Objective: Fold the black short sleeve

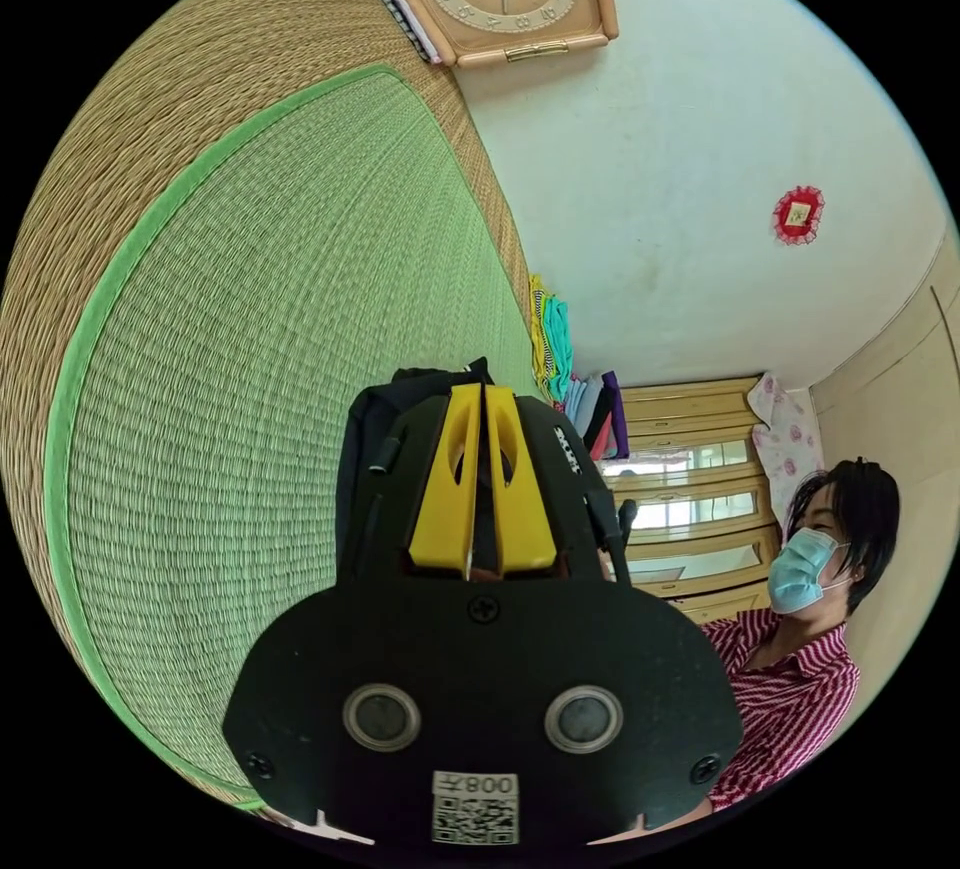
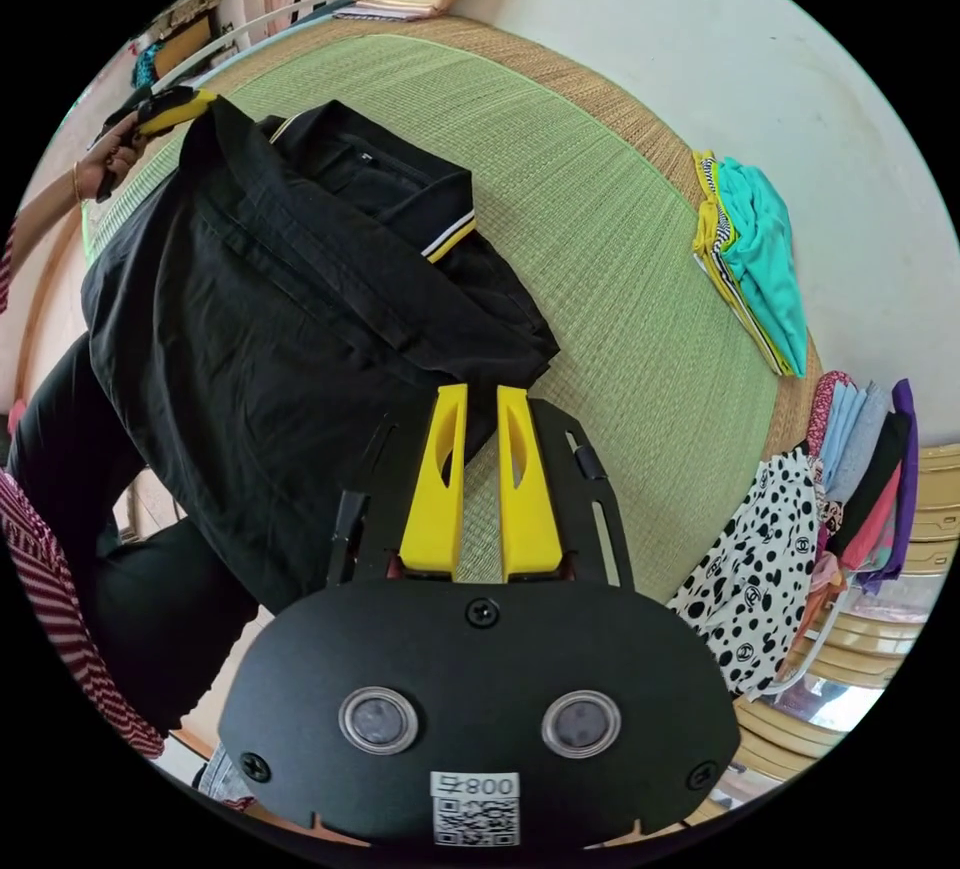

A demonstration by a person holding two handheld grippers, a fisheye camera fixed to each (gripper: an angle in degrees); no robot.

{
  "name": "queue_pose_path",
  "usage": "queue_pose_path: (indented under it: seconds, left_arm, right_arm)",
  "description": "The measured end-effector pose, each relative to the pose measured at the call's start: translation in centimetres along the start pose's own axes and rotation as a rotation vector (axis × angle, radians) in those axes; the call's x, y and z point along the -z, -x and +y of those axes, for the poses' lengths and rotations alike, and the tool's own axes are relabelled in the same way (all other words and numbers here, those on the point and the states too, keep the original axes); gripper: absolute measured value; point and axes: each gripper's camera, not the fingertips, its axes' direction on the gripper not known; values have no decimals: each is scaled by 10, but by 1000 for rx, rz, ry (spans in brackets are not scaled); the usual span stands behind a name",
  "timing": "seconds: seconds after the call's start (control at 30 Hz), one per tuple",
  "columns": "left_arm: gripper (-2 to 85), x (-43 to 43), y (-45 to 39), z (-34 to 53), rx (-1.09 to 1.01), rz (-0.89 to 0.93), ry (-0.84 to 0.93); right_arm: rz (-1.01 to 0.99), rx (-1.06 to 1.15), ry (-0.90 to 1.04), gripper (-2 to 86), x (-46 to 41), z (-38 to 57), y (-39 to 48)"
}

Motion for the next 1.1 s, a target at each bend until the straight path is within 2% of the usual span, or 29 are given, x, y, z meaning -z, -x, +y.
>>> queue_pose_path:
  seconds: [0.17, 0.37, 0.5, 0.63, 0.7, 0.8, 0.97, 1.1]
  left_arm:
    - [5, -5, 2, -10, -7, 16, -23]
    - [6, -24, 18, -28, 28, -20, -50]
    - [8, -41, 36, -34, 77, -66, -44]
    - [15, -50, 48, -28, 104, -62, -83]
    - [22, -51, 49, -23, 89, -56, -91]
    - [36, -56, 41, -6, 33, -108, -80]
    - [74, -108, 7, 35, -151, -300, 101]
    - [84, -150, -9, 44, -251, -438, 167]
  right_arm:
    - [10, -20, -38, 9, 10, -10, -11]
    - [-86, -103, -49, 3, 22, -48, -71]
    - [-269, -176, 69, 4, -19, -82, -120]
    - [-430, -277, 71, 9, -44, -89, -155]
    - [-444, -297, 47, 13, -43, -86, -161]
    - [-458, -330, 16, 32, -40, -73, -169]
    - [-529, -393, -69, 72, -28, -40, -173]
    - [-517, -358, -63, 78, -20, -33, -147]
